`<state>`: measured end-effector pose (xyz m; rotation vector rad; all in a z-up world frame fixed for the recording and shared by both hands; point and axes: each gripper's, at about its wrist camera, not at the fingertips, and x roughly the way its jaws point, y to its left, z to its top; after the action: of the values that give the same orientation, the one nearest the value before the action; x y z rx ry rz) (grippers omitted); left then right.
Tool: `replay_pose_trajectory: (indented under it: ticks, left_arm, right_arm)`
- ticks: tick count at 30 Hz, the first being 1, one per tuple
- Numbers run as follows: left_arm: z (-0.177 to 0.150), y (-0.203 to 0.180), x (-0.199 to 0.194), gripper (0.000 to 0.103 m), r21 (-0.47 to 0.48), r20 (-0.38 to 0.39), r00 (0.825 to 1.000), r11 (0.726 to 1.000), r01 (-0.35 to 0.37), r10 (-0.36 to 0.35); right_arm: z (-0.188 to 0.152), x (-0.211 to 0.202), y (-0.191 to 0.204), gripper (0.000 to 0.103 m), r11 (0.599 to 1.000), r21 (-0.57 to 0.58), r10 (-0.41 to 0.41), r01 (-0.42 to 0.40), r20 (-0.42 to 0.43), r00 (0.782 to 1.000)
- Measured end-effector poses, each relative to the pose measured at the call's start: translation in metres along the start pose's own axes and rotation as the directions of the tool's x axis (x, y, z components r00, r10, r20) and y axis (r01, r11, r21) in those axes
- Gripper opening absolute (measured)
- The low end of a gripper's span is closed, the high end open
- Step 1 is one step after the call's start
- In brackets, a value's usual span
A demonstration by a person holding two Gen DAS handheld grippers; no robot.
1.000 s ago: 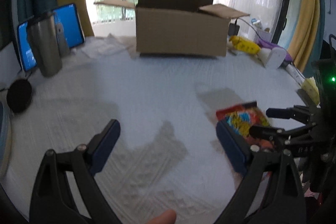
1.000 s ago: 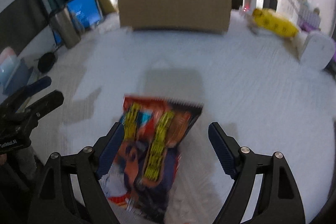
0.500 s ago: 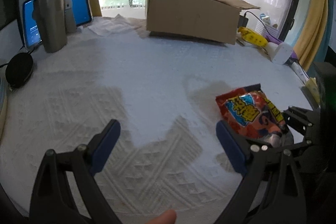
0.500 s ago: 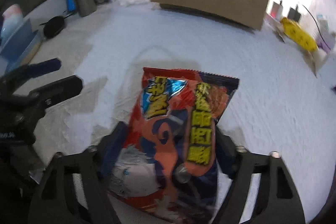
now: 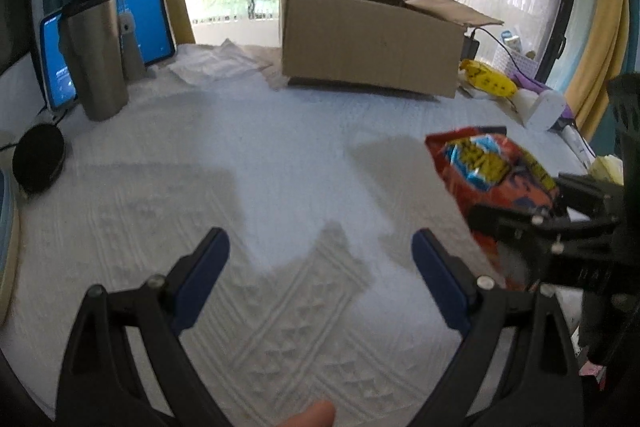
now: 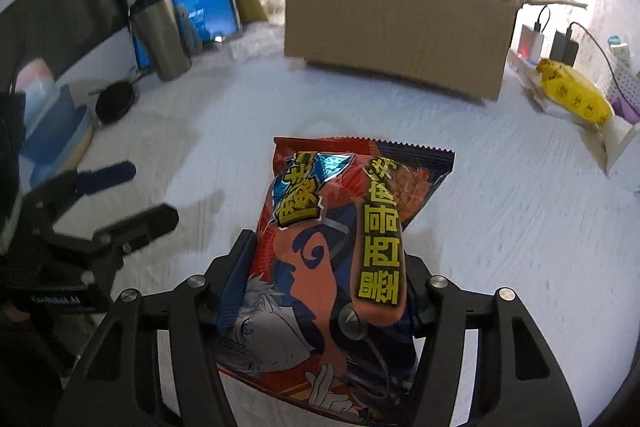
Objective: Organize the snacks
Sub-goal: 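Carry the red bag over the box and lower it inside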
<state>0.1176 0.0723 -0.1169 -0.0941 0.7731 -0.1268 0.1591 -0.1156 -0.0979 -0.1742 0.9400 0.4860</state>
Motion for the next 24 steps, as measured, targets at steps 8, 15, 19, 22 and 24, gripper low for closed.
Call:
replay_pose_trajectory:
  ticks: [8, 15, 19, 22, 24]
  left_arm:
    - [0.024, -0.006, 0.009, 0.094, 0.018, 0.014, 1.000, 1.000, -0.008, 0.008]
    - [0.046, -0.014, 0.022, 0.094, 0.030, 0.031, 0.999, 0.999, -0.022, 0.021]
    - [0.063, -0.017, 0.028, 0.094, 0.038, 0.054, 0.998, 0.999, -0.033, 0.031]
    - [0.079, -0.021, 0.033, 0.094, 0.048, 0.074, 0.997, 0.998, -0.037, 0.034]
    - [0.093, -0.027, 0.036, 0.094, 0.076, 0.093, 0.995, 0.996, -0.050, 0.043]
  right_arm:
    - [0.038, -0.007, -0.026, 0.065, 1.000, 0.023, 0.009, -0.011, 0.067, 0.998]
    - [0.070, -0.010, -0.049, 0.065, 1.000, 0.026, 0.011, -0.014, 0.111, 0.994]
    - [0.090, -0.010, -0.062, 0.065, 1.000, 0.023, 0.003, -0.007, 0.141, 0.990]
    - [0.105, -0.009, -0.068, 0.065, 1.000, 0.018, -0.001, -0.002, 0.158, 0.987]
    - [0.115, -0.007, -0.072, 0.065, 1.000, 0.013, -0.004, 0.002, 0.168, 0.986]
